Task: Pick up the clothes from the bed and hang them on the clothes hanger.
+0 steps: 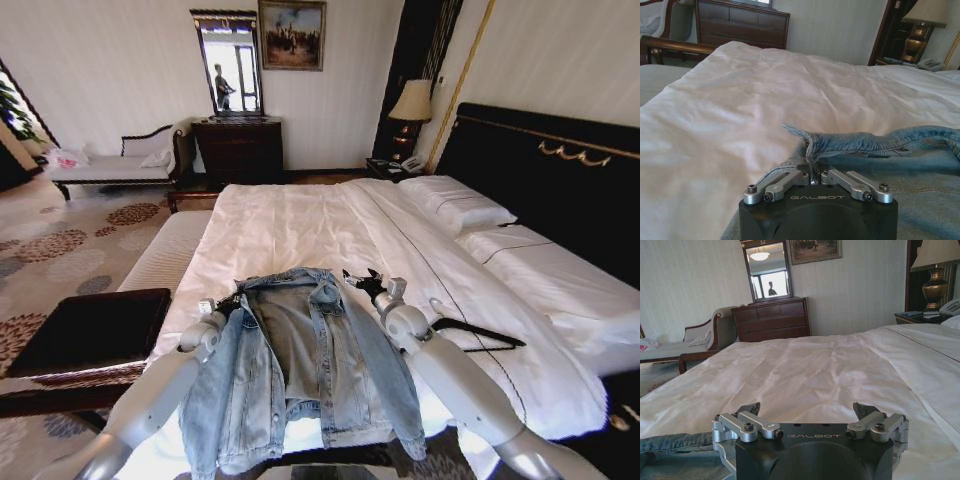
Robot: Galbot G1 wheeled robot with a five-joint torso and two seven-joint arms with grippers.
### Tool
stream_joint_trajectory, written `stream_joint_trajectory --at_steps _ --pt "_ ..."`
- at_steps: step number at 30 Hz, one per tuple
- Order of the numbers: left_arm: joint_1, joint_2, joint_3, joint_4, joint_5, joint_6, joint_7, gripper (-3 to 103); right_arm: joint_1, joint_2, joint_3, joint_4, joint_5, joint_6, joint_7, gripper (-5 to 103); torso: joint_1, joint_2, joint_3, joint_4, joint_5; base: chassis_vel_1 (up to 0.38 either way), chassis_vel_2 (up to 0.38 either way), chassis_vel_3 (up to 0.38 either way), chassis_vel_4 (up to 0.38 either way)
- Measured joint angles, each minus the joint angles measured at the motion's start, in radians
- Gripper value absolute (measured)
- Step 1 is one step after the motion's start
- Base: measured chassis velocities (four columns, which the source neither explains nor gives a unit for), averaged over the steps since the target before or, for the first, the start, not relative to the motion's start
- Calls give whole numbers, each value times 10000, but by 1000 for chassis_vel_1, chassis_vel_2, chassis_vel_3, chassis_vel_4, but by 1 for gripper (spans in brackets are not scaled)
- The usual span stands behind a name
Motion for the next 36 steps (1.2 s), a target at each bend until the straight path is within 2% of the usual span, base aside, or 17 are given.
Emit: stream_joint_trajectory --at_steps 9,18,20,22,26,27,28,31,34,35,36 --pt "70 452 -140 -176 -229 0 160 6 -136 0 43 119 -32 -2 0 100 1 0 0 2 1 0 0 0 0" --pt "492 446 -343 -246 23 -40 224 4 -211 31 4 140 -125 -2 0 100 1 -1 1 3 1 0 0 0 0" --pt "555 387 -369 -171 177 -83 180 15 -247 5 1 141 -136 -2 -15 100 0 -1 0 3 1 0 0 0 0" --pt "582 380 -369 -182 260 -88 163 15 -268 -28 -5 141 -152 2 -42 100 1 0 0 2 1 0 0 0 0" --pt "821 471 -457 -544 550 -90 77 37 -403 -83 25 141 -237 61 -129 100 1 -1 1 0 2 0 0 0 0" --pt "821 471 -457 -544 550 -90 77 37 -403 -83 25 141 -237 61 -129 100 1 -1 1 0 2 0 0 0 0" --pt "931 530 -527 -687 597 -83 17 43 -448 -75 46 161 -252 68 -130 100 1 -1 1 0 2 0 0 0 0" --pt "1117 630 -646 -913 680 -79 -107 48 -500 -65 60 195 -276 81 -142 100 1 -1 1 2 3 0 0 0 0" --pt "1419 800 -839 -1375 691 -60 -198 64 -520 -55 82 258 -279 103 -150 100 0 0 0 3 2 0 0 0 0" --pt "1545 856 -929 -1581 692 -52 -234 64 -541 -55 102 286 -279 117 -150 100 0 0 1 3 1 0 0 0 0" --pt "1727 931 -1065 -1864 731 -50 -278 70 -610 -59 161 345 -285 161 -151 100 1 0 0 3 2 0 0 0 0"
